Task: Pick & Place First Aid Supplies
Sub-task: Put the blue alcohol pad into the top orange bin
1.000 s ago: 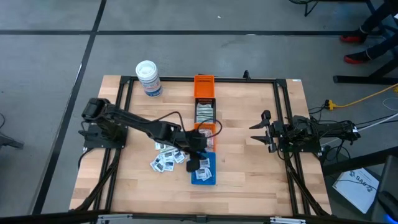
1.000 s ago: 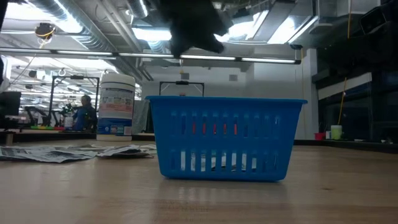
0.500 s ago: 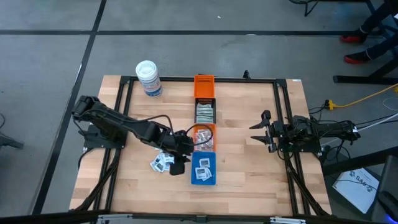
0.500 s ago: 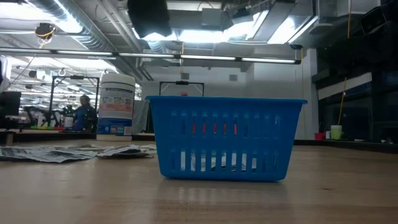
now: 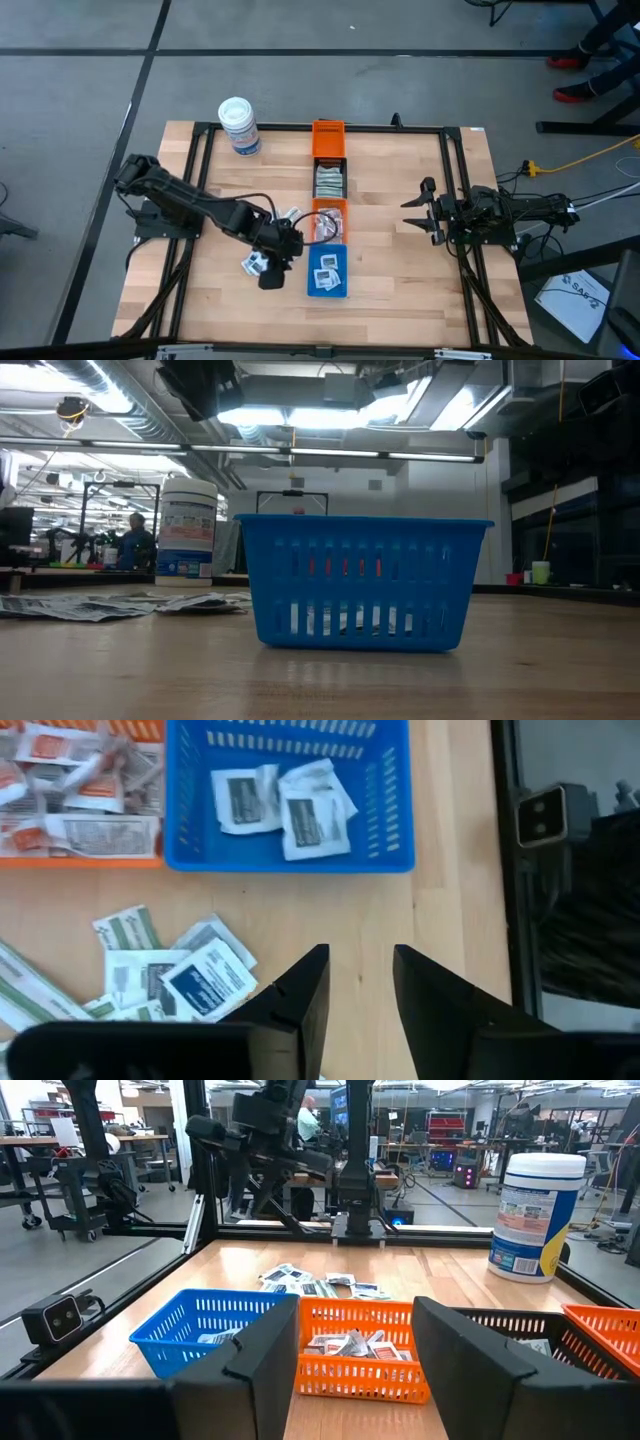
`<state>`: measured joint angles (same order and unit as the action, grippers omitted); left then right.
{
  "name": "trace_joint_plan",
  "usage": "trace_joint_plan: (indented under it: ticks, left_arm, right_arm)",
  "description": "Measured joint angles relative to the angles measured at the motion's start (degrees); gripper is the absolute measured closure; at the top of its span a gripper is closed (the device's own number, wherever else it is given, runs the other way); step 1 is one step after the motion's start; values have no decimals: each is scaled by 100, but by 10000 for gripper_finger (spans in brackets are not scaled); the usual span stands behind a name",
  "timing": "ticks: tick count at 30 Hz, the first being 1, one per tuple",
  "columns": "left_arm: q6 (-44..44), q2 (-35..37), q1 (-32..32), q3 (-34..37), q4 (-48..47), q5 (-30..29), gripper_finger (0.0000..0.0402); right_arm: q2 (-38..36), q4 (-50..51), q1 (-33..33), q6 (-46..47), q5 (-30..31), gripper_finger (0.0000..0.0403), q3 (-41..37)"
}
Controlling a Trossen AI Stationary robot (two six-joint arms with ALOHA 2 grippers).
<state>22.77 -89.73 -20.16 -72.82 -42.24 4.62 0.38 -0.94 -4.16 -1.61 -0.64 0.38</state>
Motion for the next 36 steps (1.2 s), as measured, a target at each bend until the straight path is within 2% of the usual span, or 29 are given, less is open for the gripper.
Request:
trace_joint_plan:
  ticks: [5,14,21,24,29,36]
  left_arm:
    - [-78,0,-318,0,-235,-6,299]
    - [-173,0,-1210,0,-685,-698,314]
    - [-124,44,-1617,0,-722,-577,320]
    - [-88,125,-1696,0,-582,-701,320]
    - [27,387,-1696,0,-116,-1026,320]
    - [345,597,-2017,0,-672,-1783,326]
  right_arm:
    - [-2,1,1,0,0,208,0]
    - [0,1,1,0,0,208,0]
    - [-2,-1,-1,1,0,208,0]
    - [-2,1,-1,0,0,208,0]
    - [-2,1,0,0,0,208,0]
    - [0,1,-1,0,0,208,0]
